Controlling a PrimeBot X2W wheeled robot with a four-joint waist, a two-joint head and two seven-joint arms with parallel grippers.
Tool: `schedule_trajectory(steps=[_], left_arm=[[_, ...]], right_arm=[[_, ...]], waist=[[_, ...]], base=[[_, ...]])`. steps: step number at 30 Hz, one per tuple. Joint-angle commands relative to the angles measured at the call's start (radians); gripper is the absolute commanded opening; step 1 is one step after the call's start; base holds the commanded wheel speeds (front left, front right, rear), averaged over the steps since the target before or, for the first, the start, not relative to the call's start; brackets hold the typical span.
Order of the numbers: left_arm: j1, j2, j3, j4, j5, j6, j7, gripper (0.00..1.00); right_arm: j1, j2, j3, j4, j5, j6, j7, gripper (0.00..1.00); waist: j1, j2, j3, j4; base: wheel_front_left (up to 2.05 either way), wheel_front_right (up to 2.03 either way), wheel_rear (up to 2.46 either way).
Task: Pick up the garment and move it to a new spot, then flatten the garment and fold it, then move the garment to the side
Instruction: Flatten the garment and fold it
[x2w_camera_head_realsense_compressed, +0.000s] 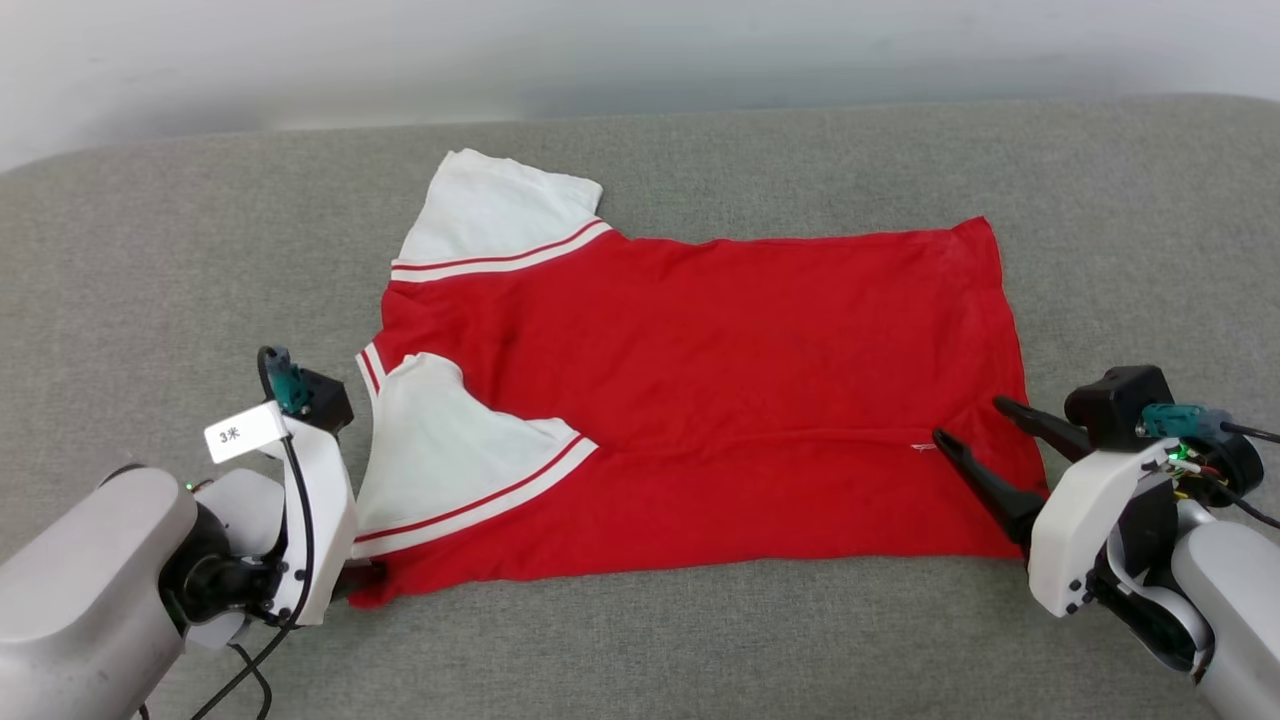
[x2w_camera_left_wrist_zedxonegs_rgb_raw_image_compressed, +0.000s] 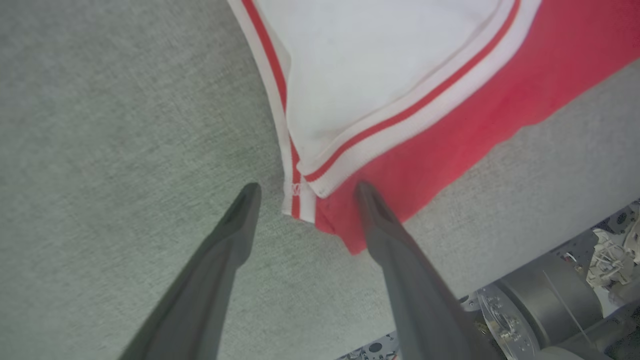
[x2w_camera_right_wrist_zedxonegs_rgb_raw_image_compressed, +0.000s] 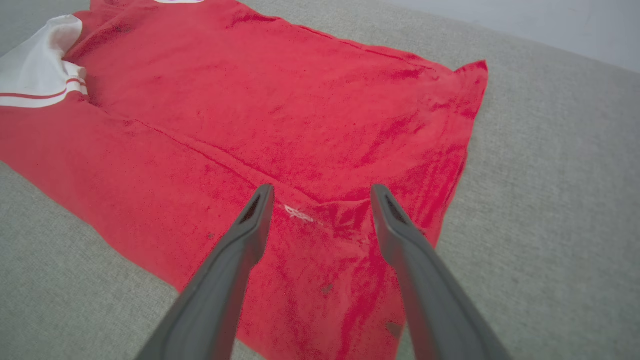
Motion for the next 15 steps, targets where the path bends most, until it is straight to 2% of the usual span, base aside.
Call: schedule_trajectory(steps=[1,9,10,11,12,15], left_arm=[[0.018,-0.007,-0.001,0.012,-0.014,0.008,0.006,1.00],[0.080,-0.044,-0.045,0.103,-0.020,0.002,0.001,1.00],[0.081,-0.050,-0.048,0.108,-0.018,-0.002,-0.005,0.45],[0.081,-0.055,-0.051,0.110,-0.016,-0.004,-0.012,0.04],[0.083,-0.058,-0.053,0.111,-0.018,-0.006,-0.018,0.00],[0.081,-0.046,-0.051,0.096,-0.016,-0.017,-0.045,0.00]], right_arm=[[-0.015,0.007,0.002,-0.002,-0.005,0.000,-0.002,1.00],[-0.049,0.019,0.019,0.017,-0.002,0.000,-0.011,1.00],[-0.055,0.016,0.021,0.018,0.001,0.000,-0.011,1.00],[-0.062,0.010,0.025,0.018,0.002,0.000,-0.009,1.00],[-0.066,0.004,0.025,0.018,0.003,0.000,-0.008,1.00],[-0.093,-0.019,0.024,0.013,0.001,0.000,0.004,1.00]], waist=[[0.0000,0.0000,0.015,-0.010],[0.0000,0.0000,0.045,-0.030],[0.0000,0.0000,0.044,-0.030],[0.0000,0.0000,0.042,-0.030],[0.0000,0.0000,0.038,-0.030],[0.0000,0.0000,0.018,-0.030]], base=[[0.00,0.00,0.00],[0.00,0.00,0.00],[0.00,0.00,0.00],[0.00,0.00,0.00],[0.00,0.00,0.00],[0.00,0.00,0.00]])
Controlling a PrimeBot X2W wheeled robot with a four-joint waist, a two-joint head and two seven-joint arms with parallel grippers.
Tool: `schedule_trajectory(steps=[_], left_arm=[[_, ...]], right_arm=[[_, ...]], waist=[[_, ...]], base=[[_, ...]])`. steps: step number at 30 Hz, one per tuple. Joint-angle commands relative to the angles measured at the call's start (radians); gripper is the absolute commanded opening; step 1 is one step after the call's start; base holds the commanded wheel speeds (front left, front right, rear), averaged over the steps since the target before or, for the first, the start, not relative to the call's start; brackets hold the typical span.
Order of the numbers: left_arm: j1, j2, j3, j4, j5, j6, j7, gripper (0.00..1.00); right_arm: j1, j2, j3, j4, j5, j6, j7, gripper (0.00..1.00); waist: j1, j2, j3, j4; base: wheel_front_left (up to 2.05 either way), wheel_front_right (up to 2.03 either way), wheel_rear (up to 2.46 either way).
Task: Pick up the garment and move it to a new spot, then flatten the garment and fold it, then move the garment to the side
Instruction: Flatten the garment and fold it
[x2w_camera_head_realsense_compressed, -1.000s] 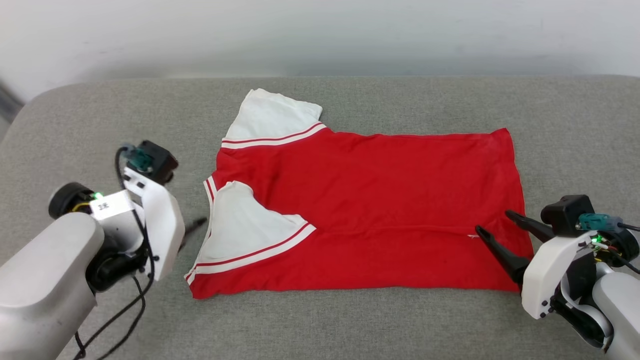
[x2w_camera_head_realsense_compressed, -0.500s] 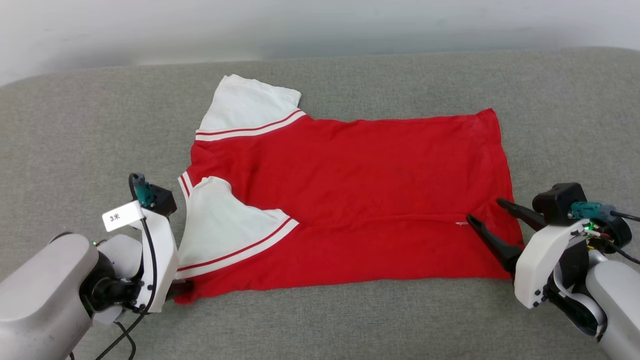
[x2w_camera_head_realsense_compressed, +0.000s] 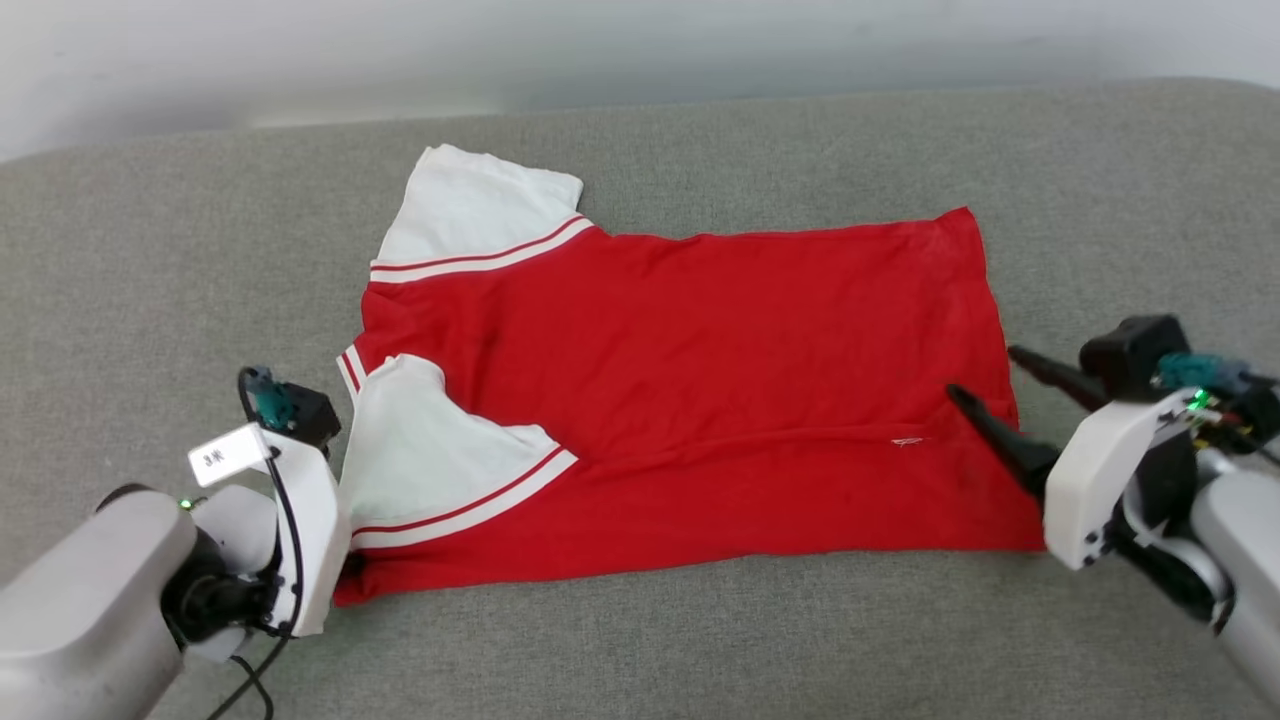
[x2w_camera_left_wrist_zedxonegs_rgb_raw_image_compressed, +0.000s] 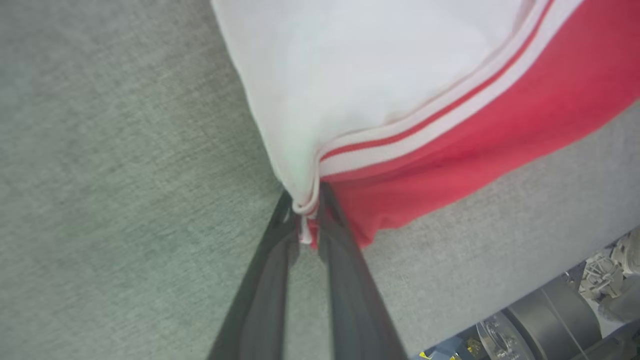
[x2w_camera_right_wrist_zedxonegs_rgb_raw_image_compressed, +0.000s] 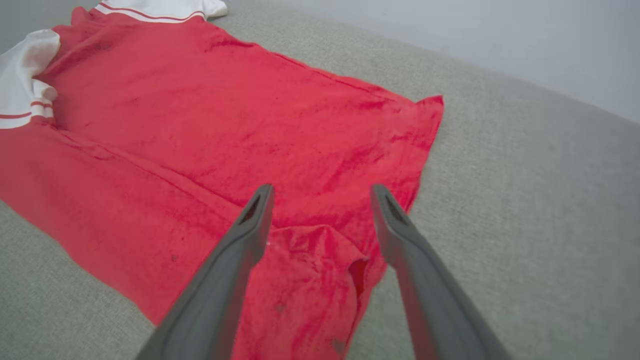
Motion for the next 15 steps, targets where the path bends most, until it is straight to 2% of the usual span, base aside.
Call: schedule_trajectory(steps=[1,5,11,15], left_arm=[[0.051,-0.017,-0.033,0.000,0.009,-0.005,-0.005,0.00],[0.056,0.012,-0.029,-0.040,0.003,-0.011,-0.043,0.00],[0.056,0.037,-0.031,-0.101,0.005,-0.012,-0.079,0.00],[0.042,0.043,-0.040,-0.132,0.023,-0.013,-0.086,0.00]], right_arm=[[-0.025,-0.020,0.001,-0.009,-0.004,0.000,0.014,1.00],[-0.076,-0.077,0.019,-0.041,0.015,0.000,0.111,1.00],[-0.130,-0.176,0.105,-0.133,0.118,-0.001,0.405,1.00],[-0.136,-0.206,0.156,-0.160,0.192,0.000,0.598,1.00]], waist=[[0.0001,0.0000,-0.016,0.001],[0.0001,0.0000,-0.045,0.006],[0.0001,0.0000,-0.071,0.018],[0.0001,0.0000,-0.067,0.027]], base=[[0.00,0.00,0.00],[0.00,0.00,0.00],[0.00,0.00,0.00],[0.00,0.00,0.00]])
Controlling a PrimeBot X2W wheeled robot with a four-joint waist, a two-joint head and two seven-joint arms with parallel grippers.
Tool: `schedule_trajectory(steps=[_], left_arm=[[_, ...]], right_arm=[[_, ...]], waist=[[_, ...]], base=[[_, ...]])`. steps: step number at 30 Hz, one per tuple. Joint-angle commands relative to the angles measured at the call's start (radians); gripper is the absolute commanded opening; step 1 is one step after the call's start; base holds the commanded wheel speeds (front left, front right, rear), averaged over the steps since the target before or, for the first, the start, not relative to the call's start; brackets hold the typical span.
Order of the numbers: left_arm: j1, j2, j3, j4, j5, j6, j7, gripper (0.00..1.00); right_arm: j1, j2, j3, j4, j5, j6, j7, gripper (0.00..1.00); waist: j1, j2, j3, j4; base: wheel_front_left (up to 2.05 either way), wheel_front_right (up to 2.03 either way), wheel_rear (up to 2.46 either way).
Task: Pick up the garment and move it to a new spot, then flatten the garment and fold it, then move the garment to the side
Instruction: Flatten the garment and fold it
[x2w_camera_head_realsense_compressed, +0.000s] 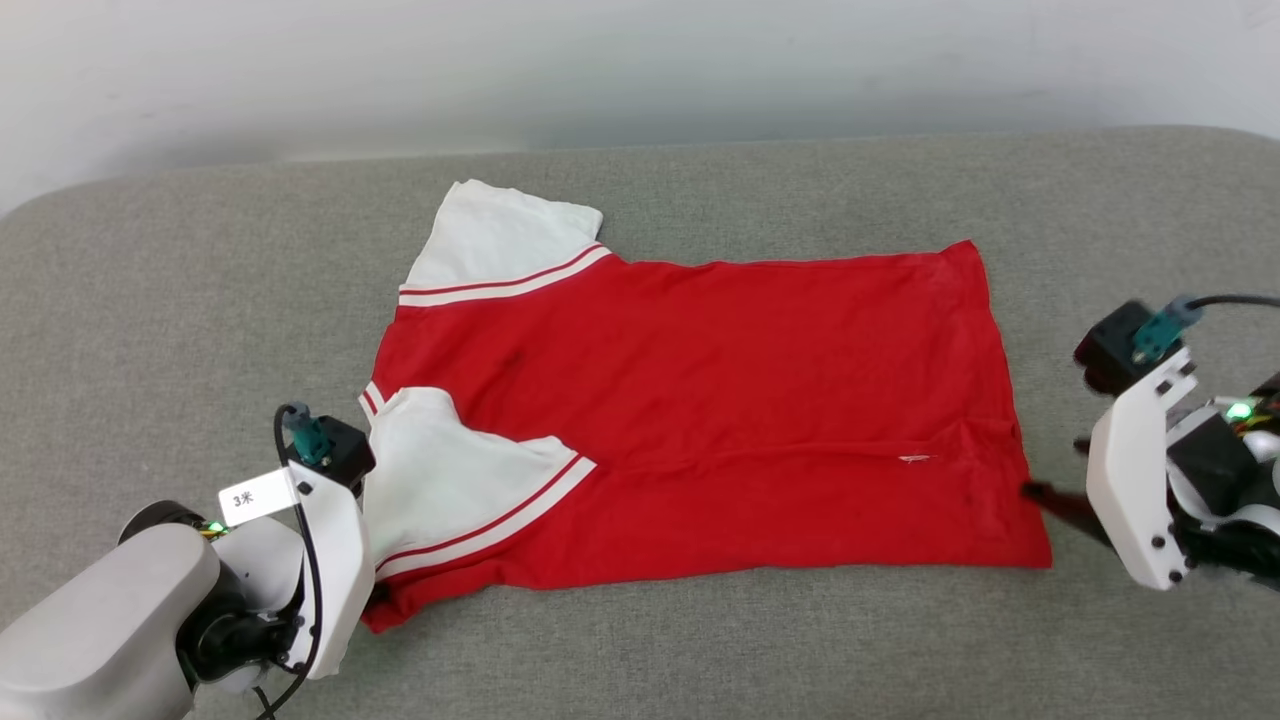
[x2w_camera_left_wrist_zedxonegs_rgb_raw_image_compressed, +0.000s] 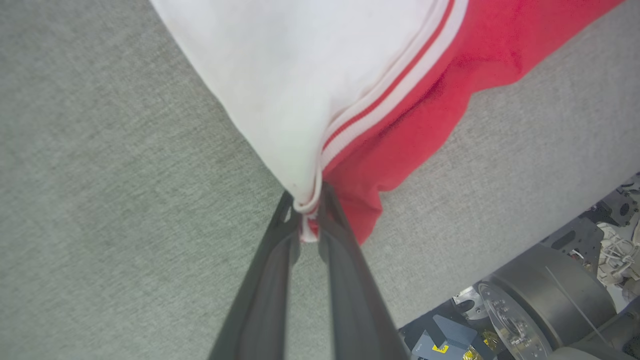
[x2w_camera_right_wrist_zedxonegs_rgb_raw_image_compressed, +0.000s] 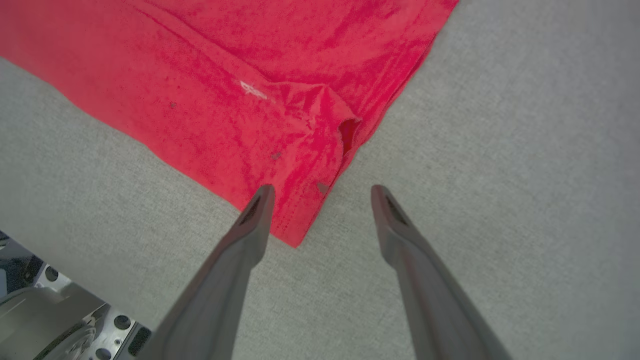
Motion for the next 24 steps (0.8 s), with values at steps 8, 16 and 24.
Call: schedule_trajectory(steps=[8,16,24], left_arm=[[-0.049,-0.005,-0.007,-0.044,0.030,-0.002,-0.010,0.00],[-0.051,0.001,-0.010,-0.049,0.031,-0.002,-0.019,0.00],[-0.026,0.006,-0.013,-0.031,0.014,-0.003,-0.033,0.00]], right_arm=[[0.029,0.076,0.016,0.139,0.046,0.000,0.083,1.00],[0.071,0.165,0.077,0.262,0.047,0.000,0.030,1.00],[0.066,0.153,0.132,0.276,0.085,0.001,-0.029,0.00]], waist=[[0.0001,0.0000,0.057,0.031],[0.0001,0.0000,0.089,0.036],[0.0001,0.0000,0.064,0.026]], base=[[0.00,0.00,0.00],[0.00,0.00,0.00],[0.00,0.00,0.00]])
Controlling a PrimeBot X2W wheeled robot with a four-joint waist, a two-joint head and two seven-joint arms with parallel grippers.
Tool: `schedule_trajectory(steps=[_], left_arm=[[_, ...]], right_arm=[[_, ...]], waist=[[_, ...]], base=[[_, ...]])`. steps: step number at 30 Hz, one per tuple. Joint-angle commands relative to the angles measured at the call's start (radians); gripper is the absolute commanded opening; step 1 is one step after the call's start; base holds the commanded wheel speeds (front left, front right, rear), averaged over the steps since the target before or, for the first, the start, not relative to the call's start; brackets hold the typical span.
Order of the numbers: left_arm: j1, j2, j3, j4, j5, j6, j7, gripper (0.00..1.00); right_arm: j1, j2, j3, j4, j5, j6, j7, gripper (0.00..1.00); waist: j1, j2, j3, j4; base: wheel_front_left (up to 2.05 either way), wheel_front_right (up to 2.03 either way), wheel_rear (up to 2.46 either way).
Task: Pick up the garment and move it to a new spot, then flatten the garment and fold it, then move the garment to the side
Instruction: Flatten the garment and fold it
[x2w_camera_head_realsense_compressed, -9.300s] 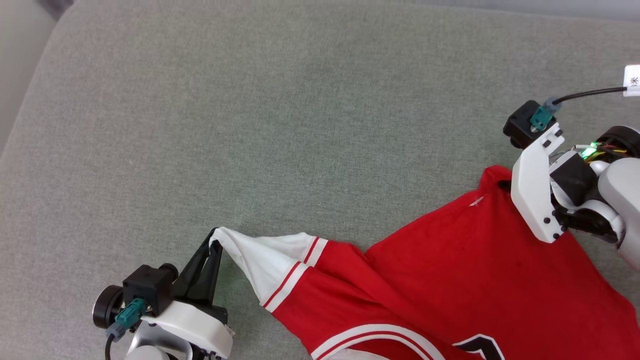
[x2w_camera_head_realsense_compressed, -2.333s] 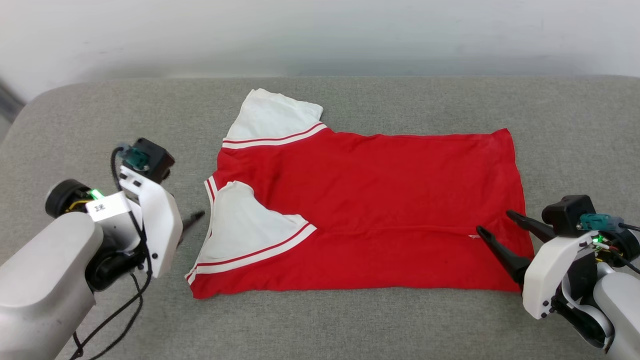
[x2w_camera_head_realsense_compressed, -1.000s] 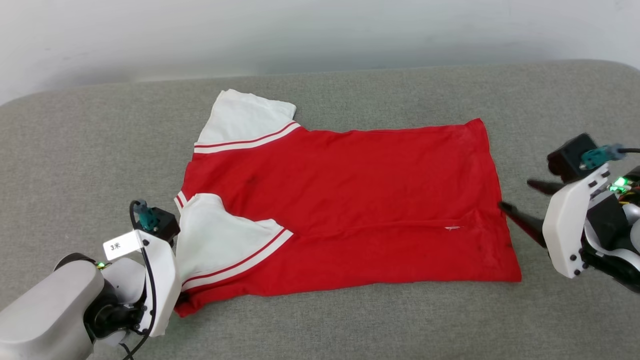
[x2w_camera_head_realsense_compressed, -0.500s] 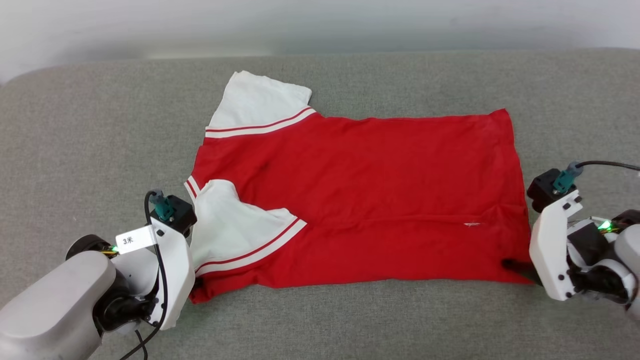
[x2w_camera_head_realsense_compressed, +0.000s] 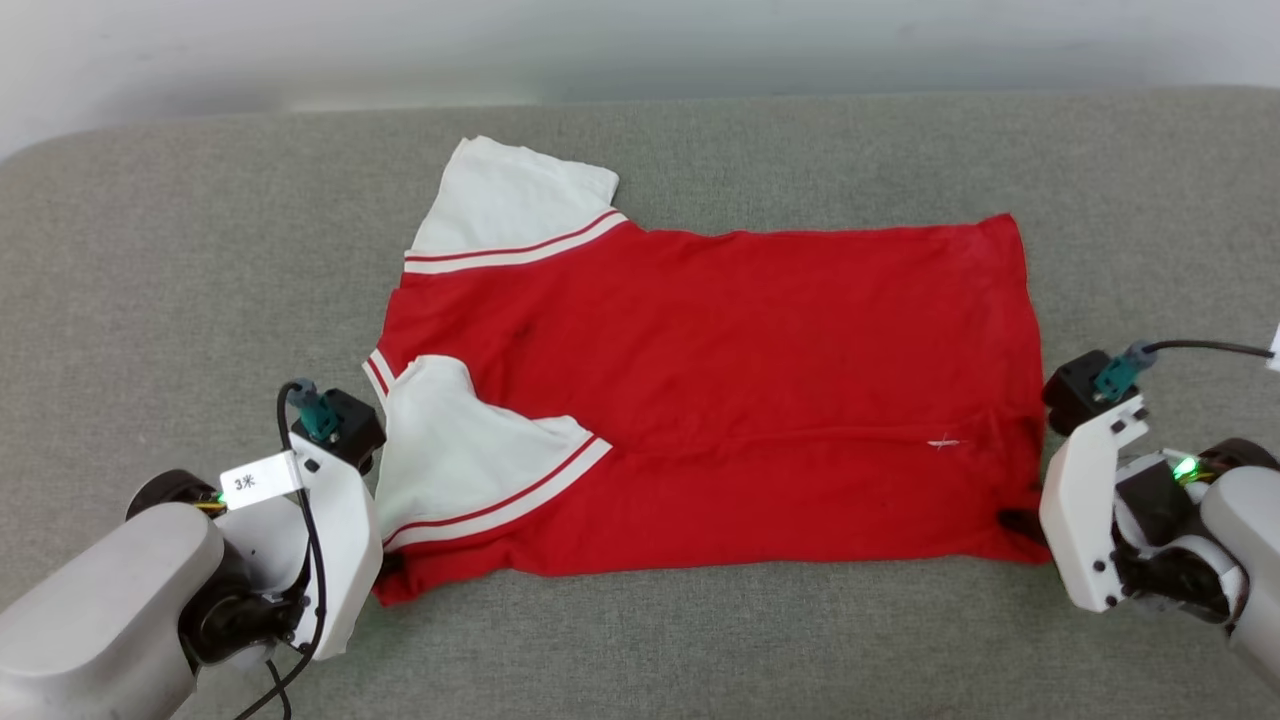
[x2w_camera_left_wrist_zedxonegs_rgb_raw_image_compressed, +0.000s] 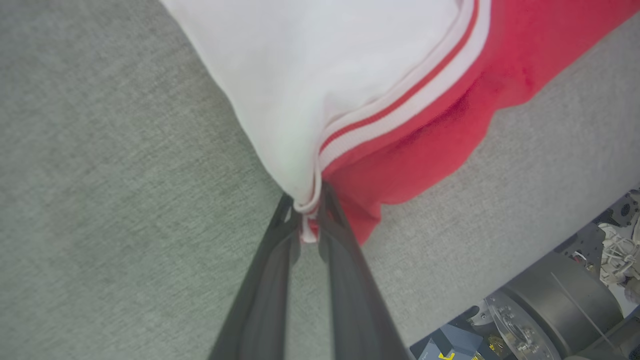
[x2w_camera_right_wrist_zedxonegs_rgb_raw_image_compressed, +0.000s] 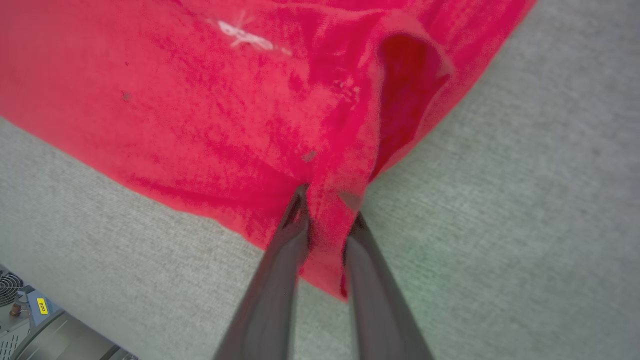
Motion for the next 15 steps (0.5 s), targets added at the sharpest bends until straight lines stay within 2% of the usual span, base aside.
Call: schedule_trajectory(steps=[1,8,15], left_arm=[[0.019,0.003,-0.002,0.005,-0.010,-0.001,-0.004,0.00],[0.060,0.031,-0.002,-0.016,-0.046,-0.001,-0.004,0.00],[0.127,0.077,-0.015,-0.079,-0.069,0.022,0.002,0.00]], right_arm=[[0.044,0.008,0.042,0.003,0.015,0.003,-0.009,0.00],[0.032,-0.097,0.061,-0.092,0.054,0.001,-0.058,0.00],[0.083,-0.202,0.082,-0.194,0.097,0.001,-0.059,0.00]], waist=[[0.0000,0.0000,-0.024,-0.005],[0.0000,0.0000,-0.106,-0.011],[0.0000,0.0000,-0.147,-0.015]], base=[[0.00,0.00,0.00],[0.00,0.00,0.00],[0.00,0.00,0.00]])
